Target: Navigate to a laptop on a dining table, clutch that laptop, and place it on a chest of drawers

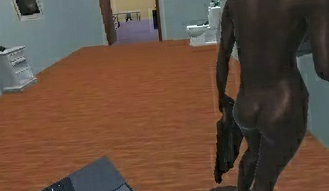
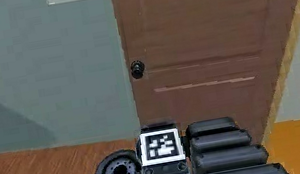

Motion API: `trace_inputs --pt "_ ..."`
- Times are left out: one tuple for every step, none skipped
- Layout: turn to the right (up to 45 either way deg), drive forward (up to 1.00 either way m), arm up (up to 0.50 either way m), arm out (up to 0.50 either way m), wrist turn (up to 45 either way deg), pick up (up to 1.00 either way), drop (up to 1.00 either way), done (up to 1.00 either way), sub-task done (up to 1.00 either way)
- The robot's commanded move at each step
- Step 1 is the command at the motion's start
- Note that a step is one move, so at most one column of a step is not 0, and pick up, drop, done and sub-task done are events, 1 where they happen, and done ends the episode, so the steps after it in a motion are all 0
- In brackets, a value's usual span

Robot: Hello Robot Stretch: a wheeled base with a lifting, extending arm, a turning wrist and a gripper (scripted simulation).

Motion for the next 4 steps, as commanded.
trace_inputs --pt "0.0 0.35 0.00 0.00 0.0 0.00 0.00 0.00 0.00" --pt "-39.0 0.00 0.00 0.00 0.0 0.00 0.00 0.00 0.00" --pt "0.0 0.35 0.00 0.00 0.0 0.00 0.00 0.00 0.00" --pt "-3.0 0.00 0.00 0.00 0.0 0.00 0.00 0.00 0.00"
